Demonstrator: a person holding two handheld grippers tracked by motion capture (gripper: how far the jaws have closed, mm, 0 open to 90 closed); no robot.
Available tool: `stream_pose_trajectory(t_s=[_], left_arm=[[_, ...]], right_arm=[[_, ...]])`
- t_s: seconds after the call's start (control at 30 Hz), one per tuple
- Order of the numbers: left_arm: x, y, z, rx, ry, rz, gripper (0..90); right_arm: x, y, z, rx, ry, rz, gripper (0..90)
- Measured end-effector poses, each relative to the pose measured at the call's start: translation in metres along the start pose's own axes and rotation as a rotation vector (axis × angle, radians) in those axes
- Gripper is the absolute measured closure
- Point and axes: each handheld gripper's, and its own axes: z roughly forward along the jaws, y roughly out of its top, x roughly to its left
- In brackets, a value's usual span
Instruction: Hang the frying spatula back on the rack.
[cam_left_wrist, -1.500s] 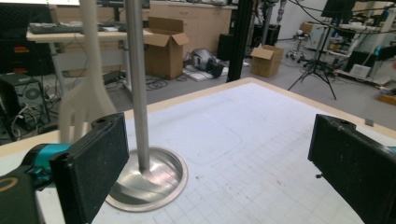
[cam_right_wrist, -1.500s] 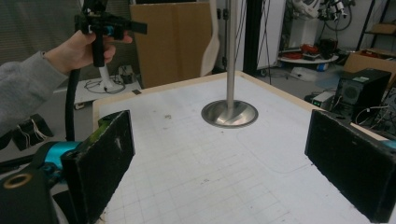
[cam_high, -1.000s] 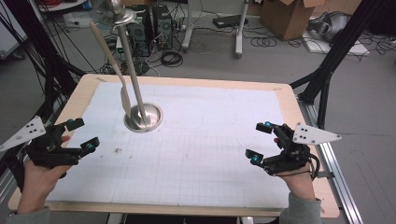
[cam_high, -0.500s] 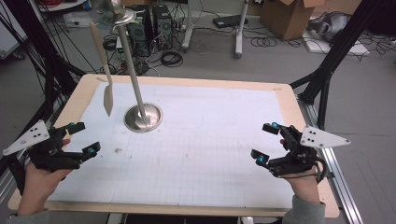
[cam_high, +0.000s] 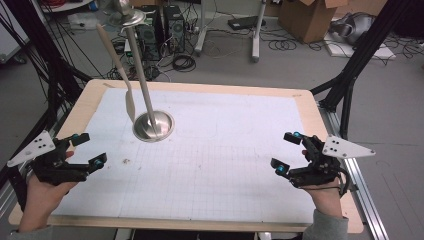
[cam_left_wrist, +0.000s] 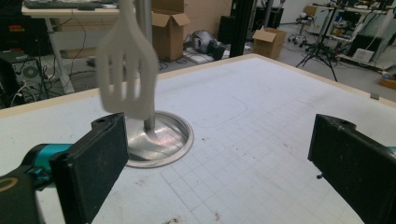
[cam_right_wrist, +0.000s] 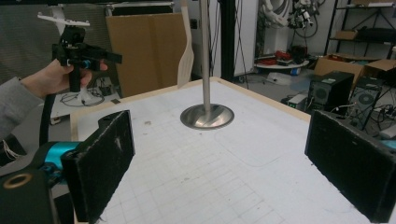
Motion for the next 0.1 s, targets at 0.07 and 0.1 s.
stream_pose_trajectory(t_s=[0.07, 0.1], left_arm=[[0.0004, 0.0014, -0.0010, -0.003, 0.001, 0.002, 5.7], [0.0004, 0.0022, -0.0015, -0.009, 0.003, 0.000, 5.7]], right_arm=[[0.0001, 0.0007, -0.0003, -0.011, -0.005, -0.006, 7.2], [-0.0005, 0.0008, -0.0009, -0.019, -0.006, -0.007, 7.2]])
